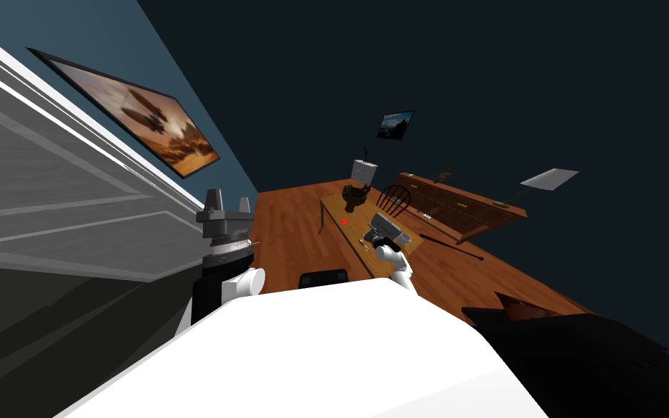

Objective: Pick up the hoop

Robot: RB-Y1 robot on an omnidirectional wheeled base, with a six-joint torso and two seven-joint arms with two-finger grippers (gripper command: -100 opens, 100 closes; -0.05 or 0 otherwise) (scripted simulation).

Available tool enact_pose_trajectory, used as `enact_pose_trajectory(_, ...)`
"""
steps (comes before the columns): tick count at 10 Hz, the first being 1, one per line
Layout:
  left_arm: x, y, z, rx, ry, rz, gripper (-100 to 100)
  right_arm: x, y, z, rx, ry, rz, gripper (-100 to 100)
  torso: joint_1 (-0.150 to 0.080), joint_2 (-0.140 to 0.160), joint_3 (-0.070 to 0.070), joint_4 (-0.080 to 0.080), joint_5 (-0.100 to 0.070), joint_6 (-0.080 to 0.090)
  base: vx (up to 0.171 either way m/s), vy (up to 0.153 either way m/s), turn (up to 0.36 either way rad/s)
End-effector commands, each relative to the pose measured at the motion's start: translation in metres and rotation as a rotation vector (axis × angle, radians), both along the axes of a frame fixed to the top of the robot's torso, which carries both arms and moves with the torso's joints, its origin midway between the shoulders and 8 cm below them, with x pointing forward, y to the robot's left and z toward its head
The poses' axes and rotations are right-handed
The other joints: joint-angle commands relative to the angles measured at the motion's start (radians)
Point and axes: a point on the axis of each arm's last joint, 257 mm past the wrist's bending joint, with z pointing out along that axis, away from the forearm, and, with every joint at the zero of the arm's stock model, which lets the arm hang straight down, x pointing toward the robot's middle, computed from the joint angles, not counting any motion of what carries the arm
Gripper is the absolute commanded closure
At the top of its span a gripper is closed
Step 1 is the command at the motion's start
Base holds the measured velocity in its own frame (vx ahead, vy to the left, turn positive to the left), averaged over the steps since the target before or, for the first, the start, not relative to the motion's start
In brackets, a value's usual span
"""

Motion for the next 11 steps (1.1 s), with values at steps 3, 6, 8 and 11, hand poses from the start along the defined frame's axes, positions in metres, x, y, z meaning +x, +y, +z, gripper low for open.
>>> enact_pose_trajectory(3, 0.0, 0.0, 0.0, 0.0, 0.0, 0.0, 0, -0.016, -0.006, -0.035, 0.084, 0.107, -0.039, -100, 0.0, 0.0, 0.0, 0.0, 0.0, 0.0, 0.041, 0.01, 0.002)
enact_pose_trajectory(6, 0.0, 0.0, 0.0, 0.0, 0.0, 0.0, 0, -0.031, -0.014, -0.065, 0.183, 0.214, -0.091, -100, 0.0, 0.0, 0.0, 0.0, 0.0, 0.0, 0.043, 0.006, 0.003)
enact_pose_trajectory(8, 0.0, 0.0, 0.0, 0.0, 0.0, 0.0, 0, -0.043, -0.019, -0.085, 0.233, 0.279, -0.125, -100, 0.0, 0.0, 0.0, 0.0, 0.0, 0.0, 0.038, 0.007, 0.002)
enact_pose_trajectory(11, 0.0, 0.0, 0.0, 0.0, 0.0, 0.0, 0, -0.053, -0.022, -0.099, 0.279, 0.333, -0.155, -100, 0.0, 0.0, 0.0, 0.0, 0.0, 0.0, 0.041, 0.007, 0.002)
